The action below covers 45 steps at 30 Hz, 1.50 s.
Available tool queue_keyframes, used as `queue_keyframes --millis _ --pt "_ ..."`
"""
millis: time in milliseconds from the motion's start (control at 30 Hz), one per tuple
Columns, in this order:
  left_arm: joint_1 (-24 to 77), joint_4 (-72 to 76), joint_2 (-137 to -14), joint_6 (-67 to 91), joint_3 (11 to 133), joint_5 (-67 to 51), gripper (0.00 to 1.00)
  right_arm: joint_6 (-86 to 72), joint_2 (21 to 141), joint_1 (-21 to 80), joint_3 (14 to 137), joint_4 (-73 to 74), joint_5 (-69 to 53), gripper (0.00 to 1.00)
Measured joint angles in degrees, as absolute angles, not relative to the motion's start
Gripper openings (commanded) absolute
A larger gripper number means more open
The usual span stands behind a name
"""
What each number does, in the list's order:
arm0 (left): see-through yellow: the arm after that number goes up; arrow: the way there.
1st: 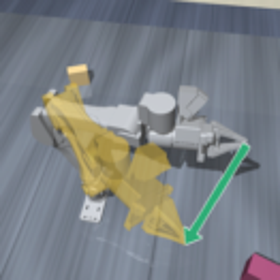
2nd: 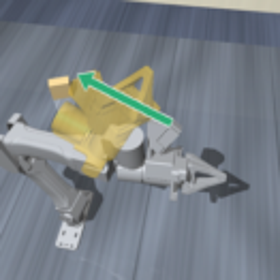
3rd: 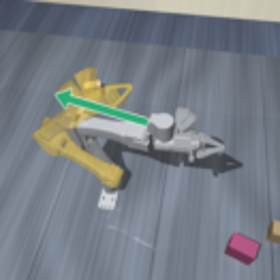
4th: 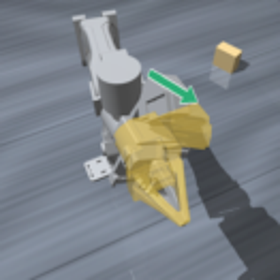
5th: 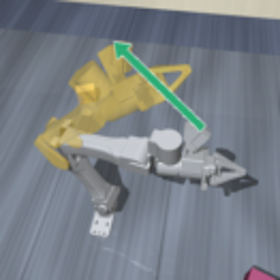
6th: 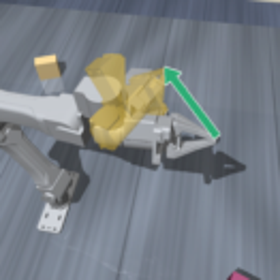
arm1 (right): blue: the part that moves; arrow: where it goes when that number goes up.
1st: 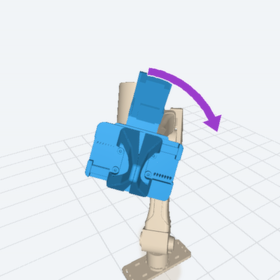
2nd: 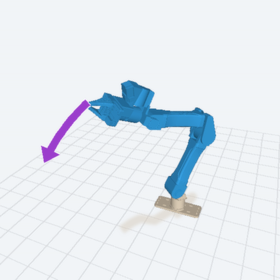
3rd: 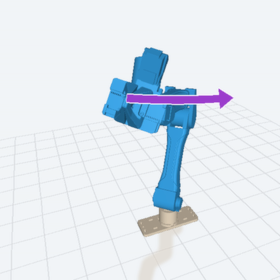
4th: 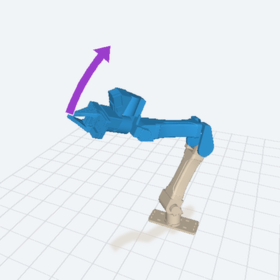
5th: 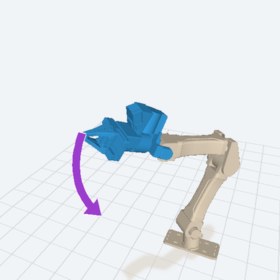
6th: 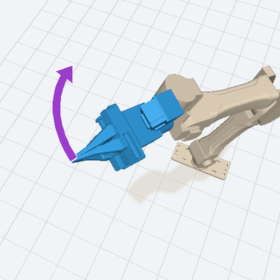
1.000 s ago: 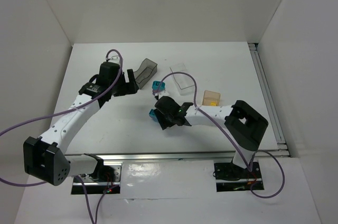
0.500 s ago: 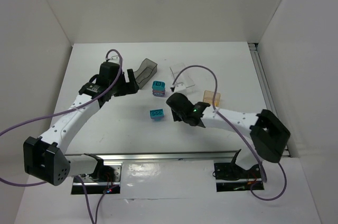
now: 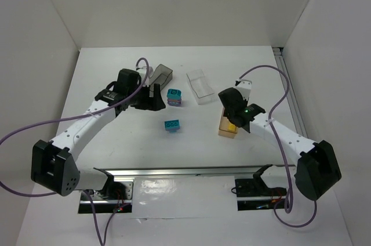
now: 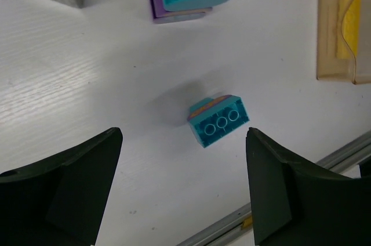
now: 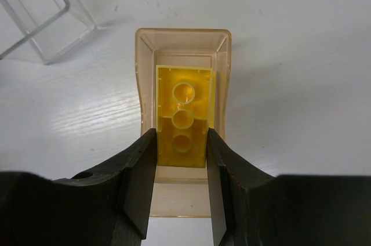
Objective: Sort the legos into containers by color
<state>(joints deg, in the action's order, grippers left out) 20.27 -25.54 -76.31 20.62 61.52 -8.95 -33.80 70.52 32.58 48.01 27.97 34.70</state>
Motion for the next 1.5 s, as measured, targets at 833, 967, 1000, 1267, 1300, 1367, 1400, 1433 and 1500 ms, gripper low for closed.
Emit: queue_keyframes --millis 833,967,1000,1267,1300,1367,1400,1433,1500 --pt "16.7 -33.1 -73.7 26.4 65.0 6.6 0.94 -14.2 81.0 54.6 57.8 23.3 20.6 0.75" --pt "12.3 -33.9 -70.5 29.4 64.9 9.2 0.94 -9.0 87.6 59.5 60.2 22.9 18.7 0.75" --pt "11.3 -33.9 -69.7 30.1 64.7 9.4 0.94 -7.7 88.8 60.4 60.8 23.0 18.6 0.8" --pt "8.7 -34.2 -68.4 30.4 63.1 8.2 0.94 -0.4 98.0 61.9 68.6 22.5 20.4 0.99" --pt "8.6 -34.2 -68.4 30.4 63.1 7.9 0.94 0.3 99.0 61.6 69.3 22.4 20.2 0.99" --pt "8.6 -34.2 -68.4 30.3 62.9 7.6 0.94 1.6 100.9 60.6 70.6 22.0 19.7 0.98" --pt "8.6 -34.2 -68.4 30.2 62.8 7.4 0.94 2.3 101.7 59.9 71.0 21.8 19.2 0.95" --pt "8.5 -34.2 -68.4 30.2 62.7 7.2 0.94 2.8 102.4 59.1 71.4 21.6 18.7 0.92" --pt "8.5 -34.2 -68.4 30.2 62.3 6.9 0.94 3.4 103.3 57.4 71.7 21.4 17.2 0.88"
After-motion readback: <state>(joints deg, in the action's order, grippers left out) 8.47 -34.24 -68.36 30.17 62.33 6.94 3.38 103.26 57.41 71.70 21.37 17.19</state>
